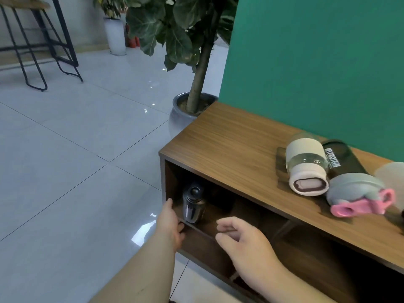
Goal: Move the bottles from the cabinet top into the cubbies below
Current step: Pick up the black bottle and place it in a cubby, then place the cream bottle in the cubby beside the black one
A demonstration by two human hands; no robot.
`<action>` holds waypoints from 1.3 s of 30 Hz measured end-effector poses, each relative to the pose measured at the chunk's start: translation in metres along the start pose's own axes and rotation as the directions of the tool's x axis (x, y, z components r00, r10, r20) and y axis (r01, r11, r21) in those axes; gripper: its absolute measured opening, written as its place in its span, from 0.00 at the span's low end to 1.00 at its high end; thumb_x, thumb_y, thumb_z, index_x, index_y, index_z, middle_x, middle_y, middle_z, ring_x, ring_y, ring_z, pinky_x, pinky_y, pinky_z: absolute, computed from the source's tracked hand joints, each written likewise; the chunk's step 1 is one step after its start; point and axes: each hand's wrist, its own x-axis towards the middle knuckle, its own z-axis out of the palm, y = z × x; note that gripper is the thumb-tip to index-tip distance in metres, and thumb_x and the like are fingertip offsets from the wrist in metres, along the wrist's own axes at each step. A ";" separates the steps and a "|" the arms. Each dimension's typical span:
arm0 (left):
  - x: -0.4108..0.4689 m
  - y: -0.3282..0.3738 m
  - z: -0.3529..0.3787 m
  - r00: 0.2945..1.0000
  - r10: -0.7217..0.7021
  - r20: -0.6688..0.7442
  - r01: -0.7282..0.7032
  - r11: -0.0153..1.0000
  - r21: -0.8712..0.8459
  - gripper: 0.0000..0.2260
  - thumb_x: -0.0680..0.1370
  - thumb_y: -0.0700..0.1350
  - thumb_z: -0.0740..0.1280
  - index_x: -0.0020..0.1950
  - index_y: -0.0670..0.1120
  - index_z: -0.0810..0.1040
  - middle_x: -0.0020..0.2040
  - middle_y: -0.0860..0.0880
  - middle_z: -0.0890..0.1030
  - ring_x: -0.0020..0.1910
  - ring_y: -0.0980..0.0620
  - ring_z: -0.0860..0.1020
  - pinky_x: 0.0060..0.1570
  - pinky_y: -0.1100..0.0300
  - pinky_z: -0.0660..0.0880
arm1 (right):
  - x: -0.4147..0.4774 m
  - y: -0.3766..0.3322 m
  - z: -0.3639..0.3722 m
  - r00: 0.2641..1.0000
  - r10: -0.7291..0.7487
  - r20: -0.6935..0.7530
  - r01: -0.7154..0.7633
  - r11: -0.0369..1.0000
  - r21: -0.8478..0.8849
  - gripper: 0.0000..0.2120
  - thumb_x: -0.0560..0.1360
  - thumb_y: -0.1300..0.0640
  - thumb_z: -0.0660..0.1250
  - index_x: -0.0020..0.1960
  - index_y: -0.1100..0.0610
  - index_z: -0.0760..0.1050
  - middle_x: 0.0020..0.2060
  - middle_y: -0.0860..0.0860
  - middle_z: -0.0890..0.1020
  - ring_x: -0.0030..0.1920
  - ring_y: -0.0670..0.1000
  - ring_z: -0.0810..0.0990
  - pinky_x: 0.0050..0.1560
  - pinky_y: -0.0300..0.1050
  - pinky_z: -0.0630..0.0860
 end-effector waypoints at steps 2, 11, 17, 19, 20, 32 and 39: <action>-0.017 0.000 0.001 0.998 -0.002 0.058 -0.001 0.999 0.048 0.31 0.83 0.60 0.58 0.82 0.45 0.62 0.79 0.39 0.69 0.78 0.38 0.67 0.77 0.40 0.62 | -0.017 -0.010 -0.029 0.984 -0.144 -0.103 0.139 0.989 -0.052 0.11 0.75 0.53 0.70 0.56 0.42 0.80 0.50 0.38 0.82 0.52 0.37 0.79 0.52 0.34 0.74; -0.095 -0.016 0.012 0.956 0.049 0.288 -0.086 0.990 0.116 0.27 0.84 0.60 0.56 0.75 0.44 0.72 0.68 0.38 0.80 0.67 0.37 0.78 0.69 0.40 0.71 | 0.011 -0.033 -0.137 0.730 -0.391 -0.561 0.029 0.837 -0.546 0.34 0.70 0.45 0.71 0.72 0.55 0.67 0.68 0.56 0.70 0.70 0.58 0.65 0.71 0.55 0.64; -0.124 -0.026 0.007 0.939 0.064 0.337 -0.114 0.985 0.133 0.26 0.84 0.61 0.55 0.72 0.44 0.75 0.65 0.39 0.82 0.64 0.38 0.81 0.66 0.41 0.74 | 0.039 -0.035 -0.140 0.816 -0.218 -0.535 -0.218 0.743 -0.633 0.37 0.70 0.38 0.69 0.69 0.57 0.61 0.64 0.60 0.69 0.59 0.65 0.75 0.47 0.55 0.74; -0.126 -0.025 0.004 0.942 0.072 0.327 -0.120 0.985 0.127 0.26 0.84 0.61 0.55 0.71 0.44 0.75 0.64 0.39 0.82 0.63 0.39 0.81 0.64 0.42 0.75 | 0.042 -0.032 -0.139 0.824 -0.164 -0.542 -0.254 0.749 -0.612 0.38 0.70 0.39 0.69 0.71 0.57 0.58 0.65 0.61 0.66 0.56 0.66 0.77 0.41 0.53 0.72; -0.127 -0.023 0.003 0.943 0.078 0.324 -0.124 0.985 0.122 0.26 0.84 0.62 0.55 0.71 0.44 0.75 0.64 0.40 0.83 0.62 0.39 0.81 0.63 0.42 0.75 | 0.042 -0.031 -0.139 0.826 -0.153 -0.543 -0.255 0.757 -0.601 0.38 0.70 0.40 0.69 0.72 0.56 0.58 0.64 0.60 0.66 0.54 0.66 0.78 0.40 0.52 0.72; -0.120 -0.026 0.008 0.971 0.082 0.226 -0.103 0.991 0.081 0.27 0.84 0.63 0.54 0.70 0.44 0.75 0.62 0.38 0.83 0.60 0.38 0.83 0.63 0.39 0.78 | -0.064 -0.051 -0.089 0.826 -0.453 -0.336 0.325 0.869 -0.374 0.26 0.64 0.42 0.72 0.59 0.42 0.67 0.54 0.41 0.71 0.46 0.46 0.75 0.43 0.46 0.73; -0.112 -0.046 0.014 0.978 -0.030 0.209 0.005 0.992 0.123 0.23 0.84 0.58 0.57 0.64 0.42 0.80 0.49 0.37 0.88 0.43 0.39 0.86 0.37 0.49 0.83 | -0.064 -0.017 -0.053 0.907 -0.398 -0.136 0.315 0.856 -0.410 0.33 0.65 0.38 0.71 0.67 0.41 0.63 0.58 0.39 0.73 0.52 0.45 0.77 0.50 0.39 0.77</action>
